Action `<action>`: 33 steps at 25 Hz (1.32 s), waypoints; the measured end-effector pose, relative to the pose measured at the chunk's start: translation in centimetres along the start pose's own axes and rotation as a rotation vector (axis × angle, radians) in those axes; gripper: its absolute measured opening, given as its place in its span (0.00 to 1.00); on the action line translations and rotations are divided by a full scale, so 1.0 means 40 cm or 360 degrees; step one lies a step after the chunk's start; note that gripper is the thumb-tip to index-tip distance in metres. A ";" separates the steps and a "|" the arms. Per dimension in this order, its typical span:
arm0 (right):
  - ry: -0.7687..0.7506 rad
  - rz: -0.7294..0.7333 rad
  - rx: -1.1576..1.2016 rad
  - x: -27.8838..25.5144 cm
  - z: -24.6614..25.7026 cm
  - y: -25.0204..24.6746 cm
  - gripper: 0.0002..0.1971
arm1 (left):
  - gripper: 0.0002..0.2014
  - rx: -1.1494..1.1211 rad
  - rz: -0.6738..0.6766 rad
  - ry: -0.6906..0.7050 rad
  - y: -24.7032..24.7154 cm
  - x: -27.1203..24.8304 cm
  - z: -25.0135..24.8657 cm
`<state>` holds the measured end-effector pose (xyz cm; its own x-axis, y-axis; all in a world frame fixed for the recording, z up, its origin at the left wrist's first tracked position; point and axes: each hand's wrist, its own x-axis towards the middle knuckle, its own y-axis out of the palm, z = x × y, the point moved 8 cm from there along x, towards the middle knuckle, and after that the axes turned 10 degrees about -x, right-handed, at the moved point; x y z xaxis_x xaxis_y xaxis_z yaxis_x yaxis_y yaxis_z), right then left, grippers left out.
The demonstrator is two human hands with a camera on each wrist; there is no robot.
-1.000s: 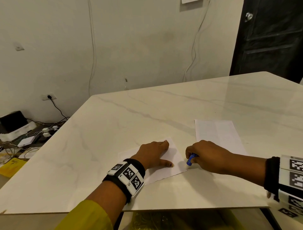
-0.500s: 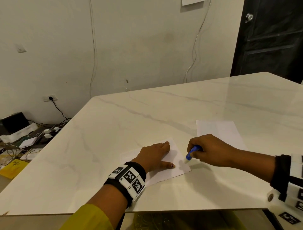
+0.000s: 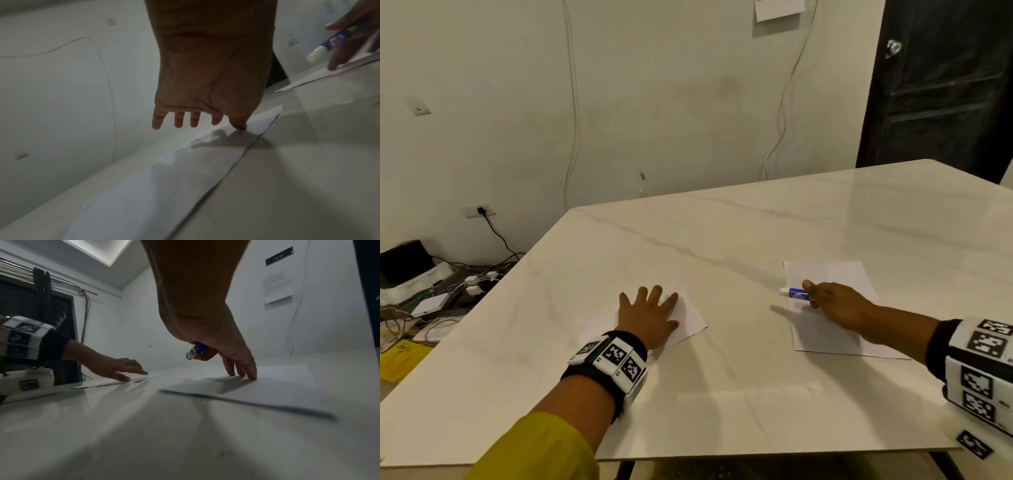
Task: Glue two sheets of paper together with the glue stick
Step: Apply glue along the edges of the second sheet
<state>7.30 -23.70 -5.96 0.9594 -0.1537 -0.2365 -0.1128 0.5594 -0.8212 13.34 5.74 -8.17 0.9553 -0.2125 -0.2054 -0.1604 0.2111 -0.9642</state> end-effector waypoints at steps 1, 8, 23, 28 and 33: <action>-0.0053 0.0052 -0.0059 -0.006 0.007 0.024 0.22 | 0.28 -0.0034 -0.0051 -0.0023 -0.005 0.001 0.014; -0.0449 0.0292 -0.0239 -0.092 0.115 0.140 0.17 | 0.28 -0.0591 -0.0170 0.0476 -0.038 -0.004 -0.151; -0.0537 -0.0023 -0.0362 0.106 0.216 0.058 0.10 | 0.40 -0.0679 0.0154 0.0629 -0.004 -0.033 -0.257; -0.0585 -0.0027 -0.0604 0.123 0.280 0.091 0.10 | 0.40 -0.0801 0.0136 0.0628 0.007 -0.031 -0.254; -0.0597 -0.0013 -0.0757 0.128 0.297 0.102 0.11 | 0.40 -0.0803 0.0233 0.0576 0.001 -0.044 -0.256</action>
<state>14.83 -12.54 -4.35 0.9767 0.1895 -0.1011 -0.1253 0.1209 -0.9847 9.11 -3.64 -9.55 0.7846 -0.5430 -0.2994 -0.4643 -0.1944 -0.8641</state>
